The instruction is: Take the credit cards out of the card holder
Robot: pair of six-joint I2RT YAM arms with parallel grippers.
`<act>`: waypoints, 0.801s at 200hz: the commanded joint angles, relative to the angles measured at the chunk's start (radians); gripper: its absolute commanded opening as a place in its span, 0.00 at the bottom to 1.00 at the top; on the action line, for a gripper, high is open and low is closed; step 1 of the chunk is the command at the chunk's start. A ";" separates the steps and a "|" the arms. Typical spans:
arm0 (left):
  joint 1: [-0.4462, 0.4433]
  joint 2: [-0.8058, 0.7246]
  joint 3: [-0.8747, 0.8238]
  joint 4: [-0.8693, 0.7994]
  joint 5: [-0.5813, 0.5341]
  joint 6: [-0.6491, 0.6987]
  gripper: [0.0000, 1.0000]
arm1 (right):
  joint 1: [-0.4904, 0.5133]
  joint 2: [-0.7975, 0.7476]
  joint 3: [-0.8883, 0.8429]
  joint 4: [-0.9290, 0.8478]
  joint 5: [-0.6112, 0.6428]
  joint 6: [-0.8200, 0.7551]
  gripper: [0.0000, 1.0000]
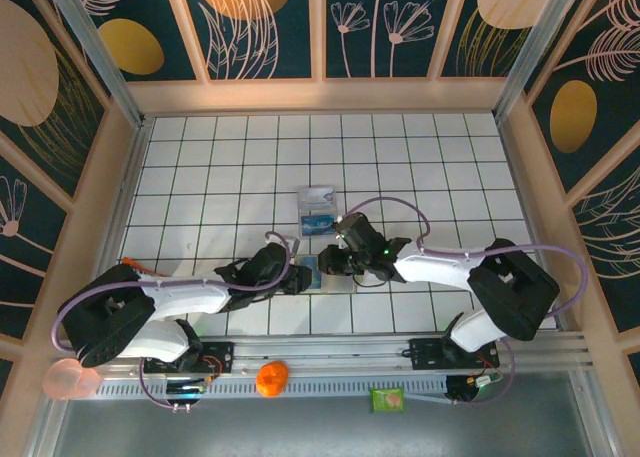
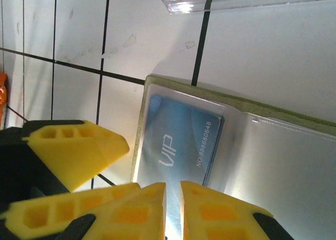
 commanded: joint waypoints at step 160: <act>-0.007 0.103 -0.027 -0.005 -0.008 -0.022 0.13 | -0.003 0.054 -0.053 0.043 -0.070 0.022 0.15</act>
